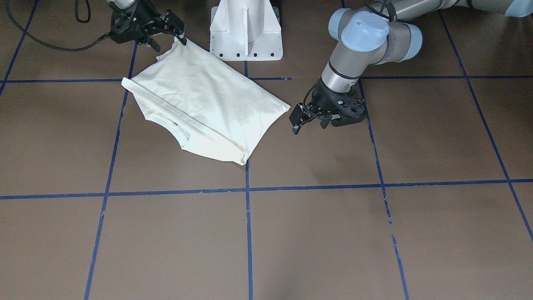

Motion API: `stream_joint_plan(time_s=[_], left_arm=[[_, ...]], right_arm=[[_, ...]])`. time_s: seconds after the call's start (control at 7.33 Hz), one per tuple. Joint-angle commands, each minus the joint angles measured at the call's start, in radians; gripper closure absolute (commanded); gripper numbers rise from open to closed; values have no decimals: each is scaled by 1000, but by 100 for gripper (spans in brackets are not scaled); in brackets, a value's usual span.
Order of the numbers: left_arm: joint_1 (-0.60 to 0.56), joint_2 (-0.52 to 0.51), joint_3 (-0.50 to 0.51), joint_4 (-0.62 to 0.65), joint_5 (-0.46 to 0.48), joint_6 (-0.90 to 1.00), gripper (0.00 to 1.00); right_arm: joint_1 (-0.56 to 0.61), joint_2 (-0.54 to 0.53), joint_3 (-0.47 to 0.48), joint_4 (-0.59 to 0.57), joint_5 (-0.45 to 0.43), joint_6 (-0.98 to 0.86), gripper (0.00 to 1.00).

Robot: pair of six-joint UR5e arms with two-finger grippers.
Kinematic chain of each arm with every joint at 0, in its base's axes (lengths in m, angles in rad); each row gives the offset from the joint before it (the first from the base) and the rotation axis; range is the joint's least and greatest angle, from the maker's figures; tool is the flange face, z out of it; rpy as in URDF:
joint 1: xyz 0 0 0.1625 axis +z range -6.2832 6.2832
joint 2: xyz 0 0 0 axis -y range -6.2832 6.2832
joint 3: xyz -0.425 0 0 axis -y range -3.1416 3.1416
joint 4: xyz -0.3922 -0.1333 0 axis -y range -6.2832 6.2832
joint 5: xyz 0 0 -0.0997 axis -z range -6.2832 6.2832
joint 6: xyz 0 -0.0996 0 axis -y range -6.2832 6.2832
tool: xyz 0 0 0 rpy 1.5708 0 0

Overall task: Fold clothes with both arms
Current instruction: 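Drag the folded shirt toward the robot with the right gripper while the left lowers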

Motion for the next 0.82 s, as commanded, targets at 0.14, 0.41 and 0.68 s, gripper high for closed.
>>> stream_joint_plan(time_s=[0.14,0.41,0.68], left_arm=[[206,7,0,5,104,-252,9],[248,10,9,8,127,-286,10],[250,5,9,57,136,-285,18]], right_arm=[[155,88,-45,1,-1,-3,0],[155,94,-52,1,-2,-3,0],[155,97,-61,1,-1,-3,0]])
